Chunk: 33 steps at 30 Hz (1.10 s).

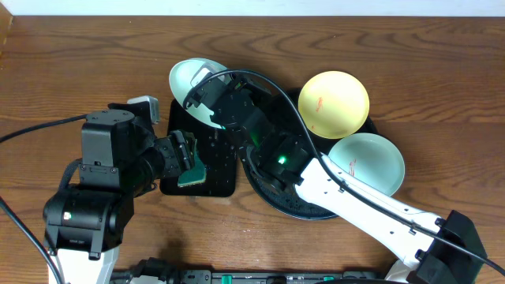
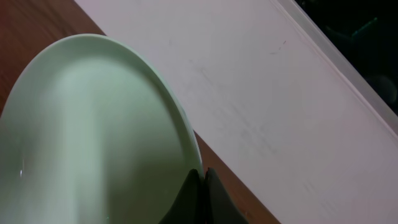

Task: Clean dirty plates on tray and stack at the side
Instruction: 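Lift the pale green plate with the right gripper and carry it right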

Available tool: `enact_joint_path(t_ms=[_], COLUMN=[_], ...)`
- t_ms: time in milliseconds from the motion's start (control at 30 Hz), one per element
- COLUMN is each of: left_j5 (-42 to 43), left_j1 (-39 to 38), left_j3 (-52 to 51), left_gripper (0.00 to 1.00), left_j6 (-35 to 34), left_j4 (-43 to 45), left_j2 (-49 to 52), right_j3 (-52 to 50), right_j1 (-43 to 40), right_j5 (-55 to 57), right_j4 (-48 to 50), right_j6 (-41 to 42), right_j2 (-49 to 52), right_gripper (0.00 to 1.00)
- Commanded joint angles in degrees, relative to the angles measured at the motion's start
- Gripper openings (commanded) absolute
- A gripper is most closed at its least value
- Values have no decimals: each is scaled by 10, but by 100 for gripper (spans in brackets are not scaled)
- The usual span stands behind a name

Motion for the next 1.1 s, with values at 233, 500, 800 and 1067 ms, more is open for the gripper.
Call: enact_joint_path(t_ms=[233, 500, 800, 1067], left_j5=[-3, -3, -3, -3], left_j1=[3, 3, 3, 3], left_j3=[12, 12, 12, 12], left_gripper=[73, 73, 73, 74], left_j6=[10, 10, 10, 10], left_j4=[-1, -1, -1, -1], left_j2=[1, 1, 1, 1], right_j3=[8, 8, 8, 8], right_j1=[6, 6, 6, 6], right_j5=[10, 10, 12, 12], right_j4=[4, 7, 28, 28], right_j6=[-68, -79, -87, -86], right_j2=[-14, -14, -14, -14], right_gripper=[1, 1, 1, 1])
